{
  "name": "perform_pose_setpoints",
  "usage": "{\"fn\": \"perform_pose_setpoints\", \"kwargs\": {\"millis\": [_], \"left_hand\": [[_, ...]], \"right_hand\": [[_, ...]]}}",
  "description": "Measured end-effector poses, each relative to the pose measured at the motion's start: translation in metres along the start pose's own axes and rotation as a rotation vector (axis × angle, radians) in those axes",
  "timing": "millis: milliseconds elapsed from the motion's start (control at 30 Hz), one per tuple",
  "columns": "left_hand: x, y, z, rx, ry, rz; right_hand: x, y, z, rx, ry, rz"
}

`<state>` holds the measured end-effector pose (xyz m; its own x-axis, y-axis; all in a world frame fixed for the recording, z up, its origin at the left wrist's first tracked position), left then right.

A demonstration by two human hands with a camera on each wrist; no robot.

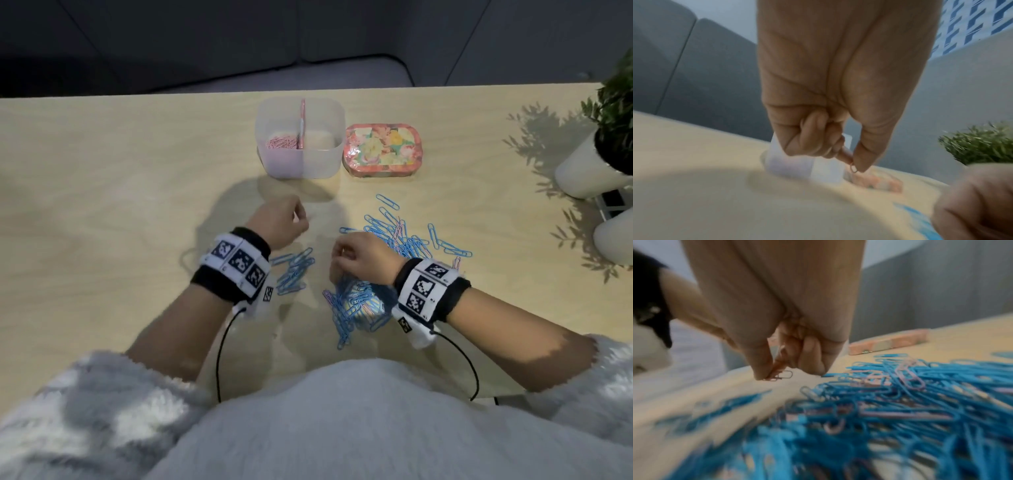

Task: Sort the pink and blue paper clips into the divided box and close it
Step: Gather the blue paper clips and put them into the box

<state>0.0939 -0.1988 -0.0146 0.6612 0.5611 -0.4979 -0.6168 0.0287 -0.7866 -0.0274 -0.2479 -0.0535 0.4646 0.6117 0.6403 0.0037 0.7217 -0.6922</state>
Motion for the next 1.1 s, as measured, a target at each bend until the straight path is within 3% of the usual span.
{"fn": "perform_pose_setpoints", "kwargs": {"millis": [200, 333, 533, 700, 800, 900, 1000, 1100], "left_hand": [[-0.017, -0.083, -0.059, -0.178, -0.130, 0.009], [-0.014, -0.095, -0.081, -0.149, -0.226, -0.021], [-0.005, -0.097, -0.090, -0.186, -0.264, -0.018], [0.020, -0.103, -0.083, -0.293, -0.235, 0.247], [0.031, -0.107, -0.061, -0.439, -0.124, 0.409], [0.037, -0.100, -0.036, -0.513, -0.037, 0.422], [0.038, -0.081, -0.018, -0.479, -0.004, 0.398], [0.034, -0.049, -0.009, -0.355, 0.009, 0.301]], "right_hand": [[-0.005, -0.060, -0.018, -0.153, 0.076, -0.392], [-0.006, -0.087, -0.034, -0.177, 0.110, -0.401], [0.024, -0.124, -0.080, -0.275, 0.045, -0.414], [0.058, -0.131, -0.130, -0.328, 0.071, -0.424], [0.074, -0.119, -0.150, -0.263, 0.089, -0.468], [0.080, -0.108, -0.152, -0.204, 0.119, -0.415], [0.075, -0.119, -0.136, -0.266, 0.103, -0.464], [0.054, -0.135, -0.100, -0.379, 0.093, -0.674]]}}
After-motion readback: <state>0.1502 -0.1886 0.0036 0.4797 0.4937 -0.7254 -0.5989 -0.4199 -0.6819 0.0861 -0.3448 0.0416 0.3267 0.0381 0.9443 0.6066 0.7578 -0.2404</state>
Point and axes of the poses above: each hand's wrist, its own z-axis away from the middle knuckle, its own y-axis out of the palm, x = y × z, the point moved 9 cm from there along -z, towards the middle knuckle, and after that the axes turned 2 degrees about x, right-handed, at the moved point
